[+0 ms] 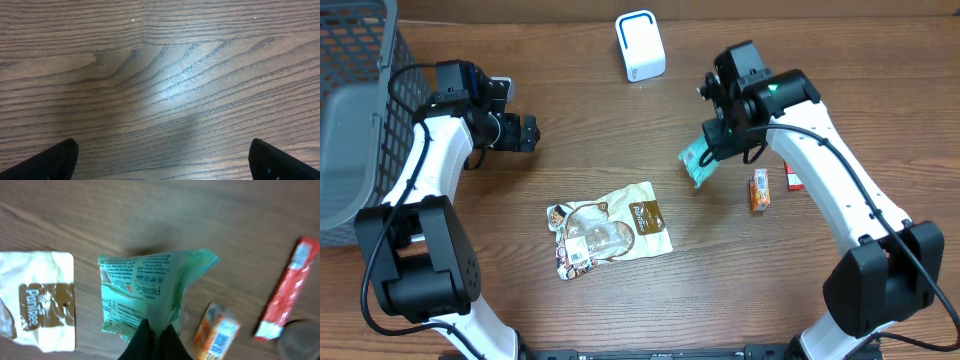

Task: Scan the item barcode
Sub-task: 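Carry the teal packet back down toward the red stick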

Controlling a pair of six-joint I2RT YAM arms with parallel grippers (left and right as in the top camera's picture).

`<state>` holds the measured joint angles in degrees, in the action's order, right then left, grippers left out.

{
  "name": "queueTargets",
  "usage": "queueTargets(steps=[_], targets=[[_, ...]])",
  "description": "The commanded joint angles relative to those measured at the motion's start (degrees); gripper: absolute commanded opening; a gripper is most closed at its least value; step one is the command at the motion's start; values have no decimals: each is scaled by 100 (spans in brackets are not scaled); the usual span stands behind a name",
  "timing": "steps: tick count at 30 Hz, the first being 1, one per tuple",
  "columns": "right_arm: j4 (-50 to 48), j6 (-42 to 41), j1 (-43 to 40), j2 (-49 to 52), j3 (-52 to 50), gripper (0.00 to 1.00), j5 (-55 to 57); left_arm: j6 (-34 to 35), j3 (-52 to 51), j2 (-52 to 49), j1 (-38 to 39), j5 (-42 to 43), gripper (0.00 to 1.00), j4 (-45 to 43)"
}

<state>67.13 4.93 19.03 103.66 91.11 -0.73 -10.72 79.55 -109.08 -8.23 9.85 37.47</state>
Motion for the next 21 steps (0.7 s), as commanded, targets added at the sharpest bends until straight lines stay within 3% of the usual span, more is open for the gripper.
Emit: queueTargets(steps=[1, 11, 16, 21], targets=[[-125, -39, -144, -37, -258, 4, -315, -44, 122, 192, 42, 24, 100, -2], [-872, 11, -208, -35, -944, 4, -151, -44, 122, 192, 42, 24, 100, -4], [-1075, 726, -205, -35, -1381, 4, -149, -44, 122, 192, 42, 24, 100, -4], [-1357, 863, -205, -35, -1628, 4, -20, -44, 122, 192, 42, 22, 100, -4]])
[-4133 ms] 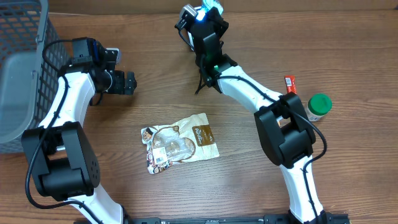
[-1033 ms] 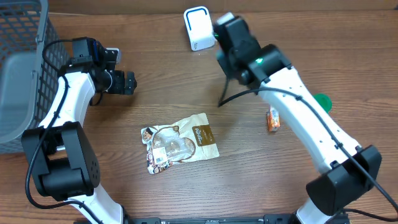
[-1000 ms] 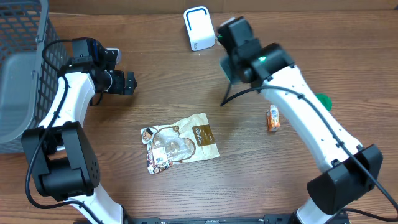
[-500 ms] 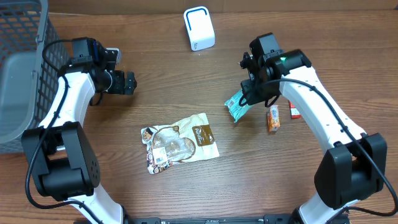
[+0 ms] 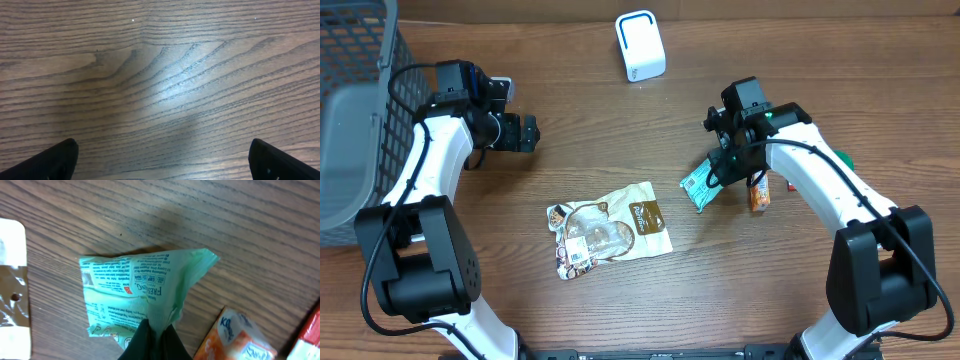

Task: Scan the item barcode
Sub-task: 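Carry the teal packet back down toward the red stick, then move the teal packet right beside the green jar with the right gripper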

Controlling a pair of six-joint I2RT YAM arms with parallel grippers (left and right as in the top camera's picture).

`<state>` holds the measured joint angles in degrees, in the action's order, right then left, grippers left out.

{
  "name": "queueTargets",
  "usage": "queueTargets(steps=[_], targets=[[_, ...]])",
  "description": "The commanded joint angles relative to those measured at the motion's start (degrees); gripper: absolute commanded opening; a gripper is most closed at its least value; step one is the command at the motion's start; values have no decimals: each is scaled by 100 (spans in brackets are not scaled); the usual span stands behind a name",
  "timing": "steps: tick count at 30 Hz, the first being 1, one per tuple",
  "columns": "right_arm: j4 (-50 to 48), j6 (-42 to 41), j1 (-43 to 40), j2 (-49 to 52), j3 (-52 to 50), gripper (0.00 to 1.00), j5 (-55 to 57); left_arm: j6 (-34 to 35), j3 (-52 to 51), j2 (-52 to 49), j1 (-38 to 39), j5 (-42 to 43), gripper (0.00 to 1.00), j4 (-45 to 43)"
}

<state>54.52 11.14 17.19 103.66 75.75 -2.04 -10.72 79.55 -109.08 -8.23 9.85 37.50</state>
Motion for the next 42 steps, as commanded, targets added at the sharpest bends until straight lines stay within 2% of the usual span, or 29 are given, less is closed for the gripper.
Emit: queueTargets(steps=[1, 13, 17, 20, 23, 34, 42], targets=[[-138, 245, -22, -35, -120, 4, 116, -44, 122, 192, 42, 22, 100, -7], [-756, 188, -24, -35, -341, 4, 682, -44, 122, 192, 39, 24, 100, -7], [-1207, -682, -66, -35, -341, 4, 1464, -44, 122, 192, 39, 24, 100, -7], [-1449, -1128, -122, -35, -341, 4, 1513, -44, 122, 192, 42, 24, 100, -4], [-1585, -1172, -173, -35, -341, 4, 1547, -44, 122, 192, 42, 22, 100, -7], [-1587, -2319, -629, -35, -343, 4, 2717, -44, 122, 192, 42, 24, 100, -7], [-1460, -2361, -990, -35, -341, 4, 2739, -44, 122, 192, 39, 22, 100, -7]])
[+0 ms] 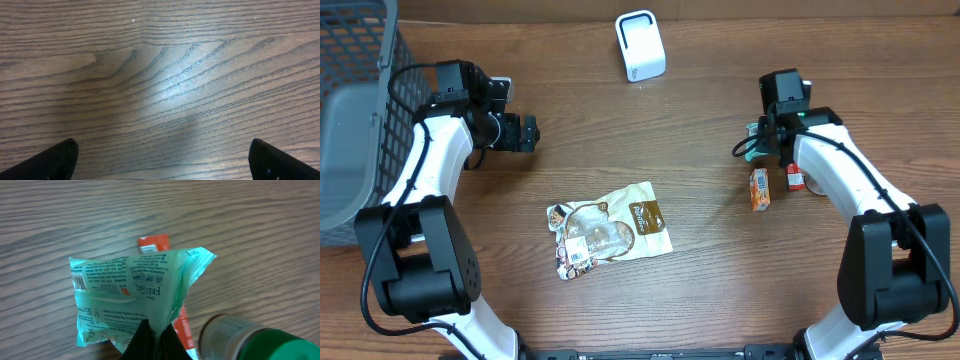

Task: Scan the item barcode
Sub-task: 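Move the teal packet right beside the green jar with the right gripper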

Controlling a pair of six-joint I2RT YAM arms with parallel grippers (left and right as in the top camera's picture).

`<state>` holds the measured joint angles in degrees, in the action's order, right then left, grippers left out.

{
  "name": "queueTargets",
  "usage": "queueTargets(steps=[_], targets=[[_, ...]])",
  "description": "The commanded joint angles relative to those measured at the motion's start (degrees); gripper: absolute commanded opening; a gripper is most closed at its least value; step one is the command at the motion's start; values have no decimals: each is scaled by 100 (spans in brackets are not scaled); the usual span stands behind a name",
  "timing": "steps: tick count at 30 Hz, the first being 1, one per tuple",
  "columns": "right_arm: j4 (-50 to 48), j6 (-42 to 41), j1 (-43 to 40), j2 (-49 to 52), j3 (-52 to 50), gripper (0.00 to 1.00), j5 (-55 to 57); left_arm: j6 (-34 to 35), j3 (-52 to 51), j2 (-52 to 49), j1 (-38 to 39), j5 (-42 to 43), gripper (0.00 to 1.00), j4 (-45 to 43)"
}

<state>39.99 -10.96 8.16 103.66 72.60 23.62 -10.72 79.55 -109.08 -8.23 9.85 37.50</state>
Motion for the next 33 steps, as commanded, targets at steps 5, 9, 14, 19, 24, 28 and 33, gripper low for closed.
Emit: queueTargets(steps=[5, 9, 14, 19, 24, 28, 33], targets=[[96, -151, -243, -35, -26, 4, 188, -44, 122, 192, 42, 24, 100, -7], [170, -149, -273, -35, -26, 4, 188, -44, 122, 192, 39, 24, 100, -7], [240, -140, -278, -66, 28, 59, 188, -44, 122, 192, 39, 22, 100, -7], [828, -127, -186, -428, 518, 72, 144, -44, 122, 192, 42, 24, 100, -7], [1390, -127, -175, -944, 699, 73, -815, -44, 122, 192, 42, 24, 100, -7], [2083, -129, -179, -1064, 697, 73, -1757, -44, 122, 192, 42, 22, 100, -4], [2599, -179, -175, -1032, 435, 72, -2096, -44, 122, 192, 42, 24, 100, -7]])
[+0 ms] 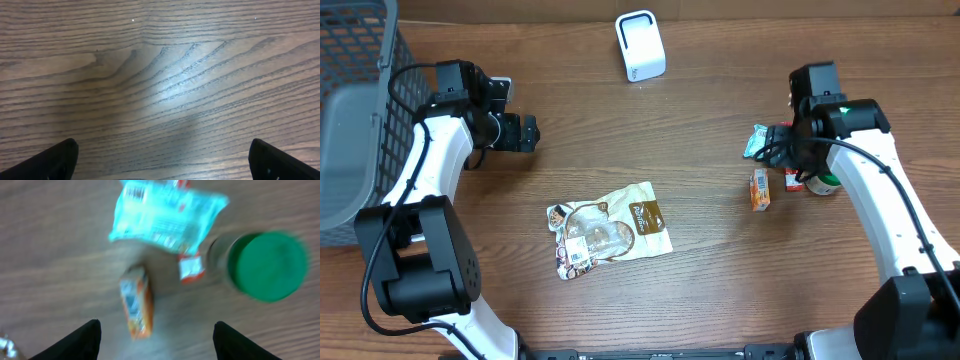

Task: Scan the item barcode
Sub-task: 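Move the teal packet right beside the green jar with the right gripper, then release the teal packet and move the right gripper over the orange tissue pack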

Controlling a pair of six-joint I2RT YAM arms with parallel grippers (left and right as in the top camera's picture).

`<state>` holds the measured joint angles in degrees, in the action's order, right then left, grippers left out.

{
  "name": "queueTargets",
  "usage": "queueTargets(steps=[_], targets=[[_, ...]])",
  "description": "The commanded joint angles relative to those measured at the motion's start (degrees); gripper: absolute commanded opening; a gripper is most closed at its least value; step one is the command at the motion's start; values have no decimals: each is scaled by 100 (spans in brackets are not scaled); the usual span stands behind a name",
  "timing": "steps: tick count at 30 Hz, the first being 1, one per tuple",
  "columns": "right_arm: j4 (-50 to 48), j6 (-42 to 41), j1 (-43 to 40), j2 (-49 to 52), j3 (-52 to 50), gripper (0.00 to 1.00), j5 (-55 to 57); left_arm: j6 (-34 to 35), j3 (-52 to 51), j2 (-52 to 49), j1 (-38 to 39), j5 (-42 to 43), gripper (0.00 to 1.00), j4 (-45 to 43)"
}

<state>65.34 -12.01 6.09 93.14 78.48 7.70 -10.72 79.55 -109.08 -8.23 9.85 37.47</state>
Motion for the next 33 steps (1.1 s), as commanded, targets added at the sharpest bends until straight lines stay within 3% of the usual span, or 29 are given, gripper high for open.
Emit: queueTargets(steps=[1, 7, 17, 24, 30, 33], targets=[[81, -160, 33, 20, -243, 72, -505, -44, 122, 192, 42, 24, 100, -4], [-190, -177, 33, 20, -841, 66, -584, -44, 122, 192, 42, 24, 100, -4], [-1958, -146, 33, 20, -2111, 60, -826, -44, 122, 192, 42, 24, 100, -4], [-2487, -149, 33, 20, -2400, 49, -826, -44, 122, 192, 42, 24, 100, -4], [-2590, -153, 33, 20, -2400, 29, -831, -44, 122, 192, 42, 24, 100, -4], [-2632, -153, 33, 20, -2398, 25, -837, -44, 122, 192, 42, 24, 100, -4]])
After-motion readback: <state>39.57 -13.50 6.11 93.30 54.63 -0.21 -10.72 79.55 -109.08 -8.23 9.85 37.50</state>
